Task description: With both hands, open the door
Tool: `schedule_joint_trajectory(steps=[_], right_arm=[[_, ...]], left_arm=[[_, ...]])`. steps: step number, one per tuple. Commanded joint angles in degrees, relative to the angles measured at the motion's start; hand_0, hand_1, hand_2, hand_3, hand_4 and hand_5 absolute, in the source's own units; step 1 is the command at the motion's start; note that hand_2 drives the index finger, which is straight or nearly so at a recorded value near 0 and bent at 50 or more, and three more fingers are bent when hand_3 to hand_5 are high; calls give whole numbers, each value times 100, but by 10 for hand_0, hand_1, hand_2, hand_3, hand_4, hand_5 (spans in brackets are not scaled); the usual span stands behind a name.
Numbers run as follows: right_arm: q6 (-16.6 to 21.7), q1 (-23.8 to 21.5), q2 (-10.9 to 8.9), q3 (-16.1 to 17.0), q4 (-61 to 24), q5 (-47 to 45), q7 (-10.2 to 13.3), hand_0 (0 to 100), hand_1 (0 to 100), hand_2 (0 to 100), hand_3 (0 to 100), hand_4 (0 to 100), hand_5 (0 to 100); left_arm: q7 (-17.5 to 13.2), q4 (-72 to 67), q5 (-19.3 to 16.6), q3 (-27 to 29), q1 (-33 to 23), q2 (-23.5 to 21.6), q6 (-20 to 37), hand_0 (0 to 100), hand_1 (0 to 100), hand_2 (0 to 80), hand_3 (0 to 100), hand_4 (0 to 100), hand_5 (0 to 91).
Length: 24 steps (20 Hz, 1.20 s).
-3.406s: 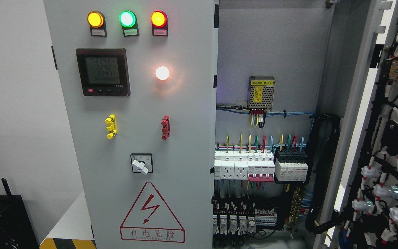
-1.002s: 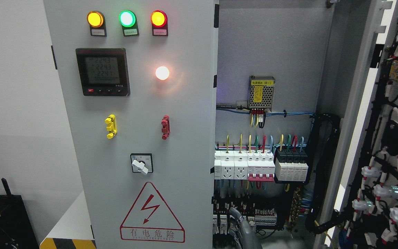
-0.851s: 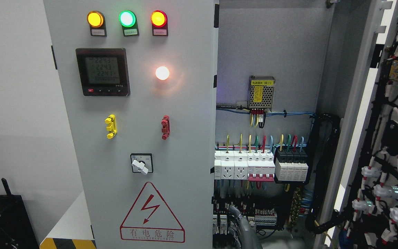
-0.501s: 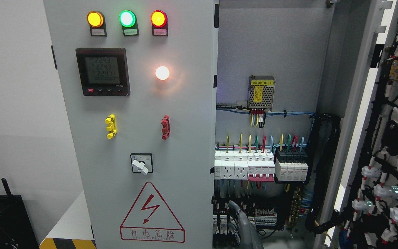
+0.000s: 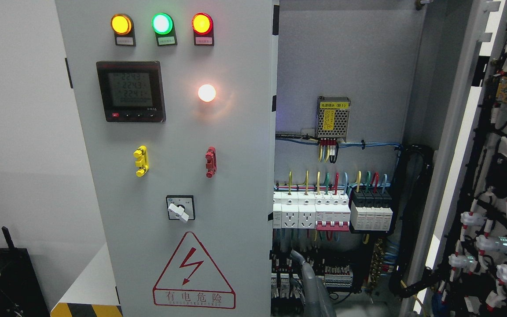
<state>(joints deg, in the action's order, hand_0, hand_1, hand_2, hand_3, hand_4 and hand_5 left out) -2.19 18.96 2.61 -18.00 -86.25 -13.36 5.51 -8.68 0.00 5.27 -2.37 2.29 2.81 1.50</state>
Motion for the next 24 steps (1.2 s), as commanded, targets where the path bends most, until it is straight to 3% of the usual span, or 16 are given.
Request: schedule_joint_trajectory(steps=[1,24], right_arm=[[-1,90,-24,-2,144,0,3,50,0,0,0,0,0],[-63,389,-59,-19,276,-9,-32,51,0,0,0,0,0]], left_arm=[[-2,-132,0,0,0,0,-1,120,389,0,0,0,0],[-2,-132,0,0,0,0,-1,120,389,0,0,0,0]])
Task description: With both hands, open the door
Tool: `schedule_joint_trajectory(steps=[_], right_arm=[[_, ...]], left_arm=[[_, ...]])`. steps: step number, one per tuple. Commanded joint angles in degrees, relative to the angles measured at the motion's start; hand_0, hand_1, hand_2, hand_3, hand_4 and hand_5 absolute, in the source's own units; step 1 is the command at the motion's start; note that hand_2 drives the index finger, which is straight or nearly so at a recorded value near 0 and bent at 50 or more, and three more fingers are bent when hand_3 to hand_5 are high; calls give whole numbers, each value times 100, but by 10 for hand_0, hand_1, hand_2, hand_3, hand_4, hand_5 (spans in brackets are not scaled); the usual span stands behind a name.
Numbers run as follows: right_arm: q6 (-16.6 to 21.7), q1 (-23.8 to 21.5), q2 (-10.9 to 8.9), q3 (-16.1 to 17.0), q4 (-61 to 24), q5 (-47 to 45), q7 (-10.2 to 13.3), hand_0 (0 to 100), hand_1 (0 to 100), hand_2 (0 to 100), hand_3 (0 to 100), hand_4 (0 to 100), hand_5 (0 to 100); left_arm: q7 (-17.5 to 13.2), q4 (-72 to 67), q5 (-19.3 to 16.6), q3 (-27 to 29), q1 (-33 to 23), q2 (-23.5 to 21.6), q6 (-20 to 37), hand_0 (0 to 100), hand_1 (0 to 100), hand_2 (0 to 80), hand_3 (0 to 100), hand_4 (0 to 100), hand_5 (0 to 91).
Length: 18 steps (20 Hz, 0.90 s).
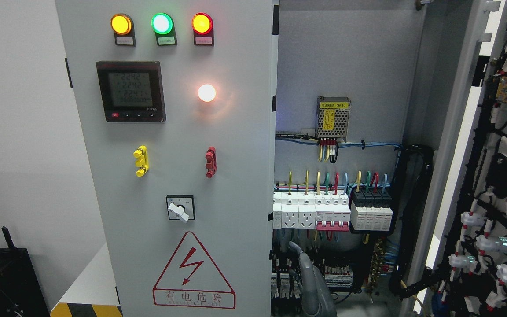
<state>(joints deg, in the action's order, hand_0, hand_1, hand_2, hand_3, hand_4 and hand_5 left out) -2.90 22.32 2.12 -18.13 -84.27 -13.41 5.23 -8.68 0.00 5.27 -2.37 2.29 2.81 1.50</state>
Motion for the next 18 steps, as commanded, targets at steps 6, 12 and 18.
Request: schedule_joint_trajectory(steps=[6,12,18], right_arm=[[9,97,-10,-7,138,-47,-4,50,0,0,0,0,0],[9,211,-1,-24,252,-65,-4,50,0,0,0,0,0],[9,237,-1,-42,253,-74,-4,50,0,0,0,0,0]], left_arm=[[-2,-132,0,0,0,0,0,120,389,0,0,0,0],[-2,-132,0,0,0,0,0,120,389,0,0,0,0],[-2,-141,0,0,0,0,0,120,389,0,0,0,0]])
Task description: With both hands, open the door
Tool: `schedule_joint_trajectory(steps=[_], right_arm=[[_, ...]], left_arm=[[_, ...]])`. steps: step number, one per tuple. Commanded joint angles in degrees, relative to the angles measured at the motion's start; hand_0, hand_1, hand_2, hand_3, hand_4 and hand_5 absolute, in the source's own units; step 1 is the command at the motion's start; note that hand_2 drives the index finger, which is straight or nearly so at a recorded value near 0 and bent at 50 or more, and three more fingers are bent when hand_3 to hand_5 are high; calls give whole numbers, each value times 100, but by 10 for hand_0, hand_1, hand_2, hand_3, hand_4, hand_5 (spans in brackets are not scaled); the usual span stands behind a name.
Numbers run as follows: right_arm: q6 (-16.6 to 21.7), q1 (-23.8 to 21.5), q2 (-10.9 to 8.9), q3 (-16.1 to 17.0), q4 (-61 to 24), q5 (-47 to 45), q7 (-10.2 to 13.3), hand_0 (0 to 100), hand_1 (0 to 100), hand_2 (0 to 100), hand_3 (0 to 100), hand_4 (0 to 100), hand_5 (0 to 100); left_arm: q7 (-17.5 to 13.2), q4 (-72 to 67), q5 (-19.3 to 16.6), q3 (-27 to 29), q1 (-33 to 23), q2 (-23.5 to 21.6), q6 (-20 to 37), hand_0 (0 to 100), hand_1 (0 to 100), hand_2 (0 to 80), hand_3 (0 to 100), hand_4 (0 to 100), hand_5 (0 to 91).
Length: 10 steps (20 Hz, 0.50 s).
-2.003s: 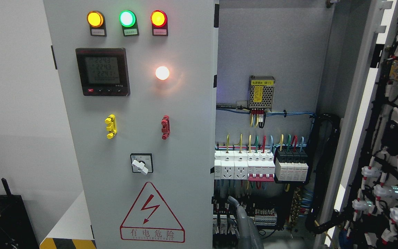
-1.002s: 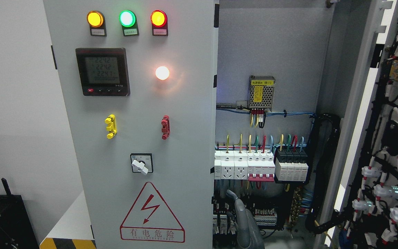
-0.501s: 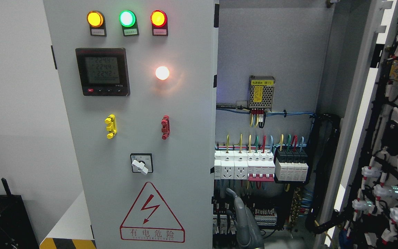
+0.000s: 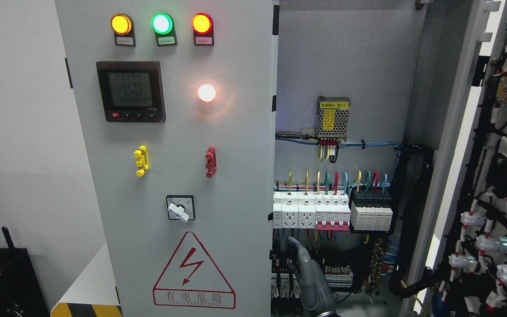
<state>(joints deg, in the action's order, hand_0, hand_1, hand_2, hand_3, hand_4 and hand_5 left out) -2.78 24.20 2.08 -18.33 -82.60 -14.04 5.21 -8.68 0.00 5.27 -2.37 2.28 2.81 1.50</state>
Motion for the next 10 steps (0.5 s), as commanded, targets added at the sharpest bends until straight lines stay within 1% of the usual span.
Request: schedule_joint_trajectory(steps=[1,10], right_arm=[[-3,67,3,-22,87,-11,-2,50,0,0,0,0,0],[-3,59,30,-57,43,-20,-11,50,0,0,0,0,0]], left_arm=[[-2,-132,0,0,0,0,-1,120,389,0,0,0,0],[-2,-132,0,0,0,0,-1,120,389,0,0,0,0]])
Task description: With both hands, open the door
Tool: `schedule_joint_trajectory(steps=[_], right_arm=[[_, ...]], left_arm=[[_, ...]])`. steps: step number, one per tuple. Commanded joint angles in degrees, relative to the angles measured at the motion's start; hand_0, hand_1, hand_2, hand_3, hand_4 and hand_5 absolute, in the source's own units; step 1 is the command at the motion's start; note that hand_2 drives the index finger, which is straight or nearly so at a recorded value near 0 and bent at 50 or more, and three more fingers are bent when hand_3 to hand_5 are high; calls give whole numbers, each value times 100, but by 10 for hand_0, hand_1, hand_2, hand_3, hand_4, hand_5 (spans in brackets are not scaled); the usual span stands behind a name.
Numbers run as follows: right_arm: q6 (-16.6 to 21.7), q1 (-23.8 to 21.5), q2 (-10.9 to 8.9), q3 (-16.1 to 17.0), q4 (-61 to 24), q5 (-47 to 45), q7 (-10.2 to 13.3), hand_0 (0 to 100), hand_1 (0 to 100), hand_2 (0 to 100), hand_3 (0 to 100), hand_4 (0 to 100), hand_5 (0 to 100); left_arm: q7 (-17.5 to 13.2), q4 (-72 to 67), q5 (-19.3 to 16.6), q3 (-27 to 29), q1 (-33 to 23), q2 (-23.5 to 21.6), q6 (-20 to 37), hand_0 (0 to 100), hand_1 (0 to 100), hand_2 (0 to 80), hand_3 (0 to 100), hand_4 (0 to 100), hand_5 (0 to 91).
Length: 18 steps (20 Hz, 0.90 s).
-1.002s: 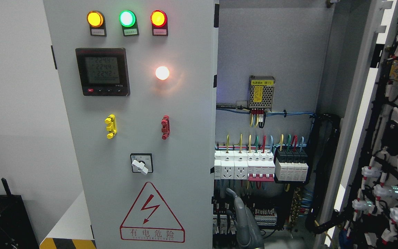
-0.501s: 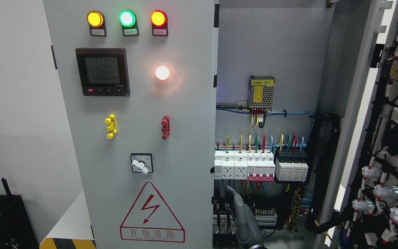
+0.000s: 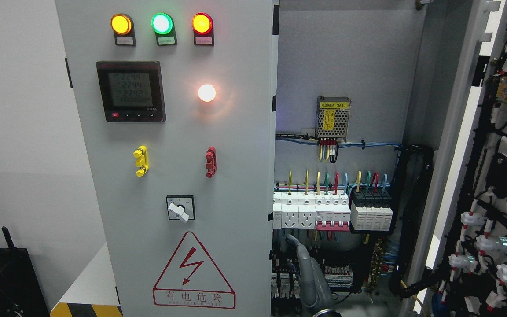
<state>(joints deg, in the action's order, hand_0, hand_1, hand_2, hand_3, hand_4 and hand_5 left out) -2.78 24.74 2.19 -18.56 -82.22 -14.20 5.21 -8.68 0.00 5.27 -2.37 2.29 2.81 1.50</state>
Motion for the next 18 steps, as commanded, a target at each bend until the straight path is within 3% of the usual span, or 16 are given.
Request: schedule_joint_trajectory(steps=[1,8,12,18], right_arm=[[-4,4,19,-33,4,-4,-11,50,0,0,0,0,0],[5,57,10,-33,39,-4,-46,50,0,0,0,0,0],[5,66,10,-16,57,-13,-494,50,0,0,0,0,0],[-4,197,10,37,180,-13,-512,49,0,0,0,0,0]], left_arm=[[-2,-132,0,0,0,0,0,120,389,0,0,0,0],[-2,-132,0,0,0,0,0,120,389,0,0,0,0],[-2,-132,0,0,0,0,0,120,389,0,0,0,0],[-2,-132,0,0,0,0,0,120,389,0,0,0,0]])
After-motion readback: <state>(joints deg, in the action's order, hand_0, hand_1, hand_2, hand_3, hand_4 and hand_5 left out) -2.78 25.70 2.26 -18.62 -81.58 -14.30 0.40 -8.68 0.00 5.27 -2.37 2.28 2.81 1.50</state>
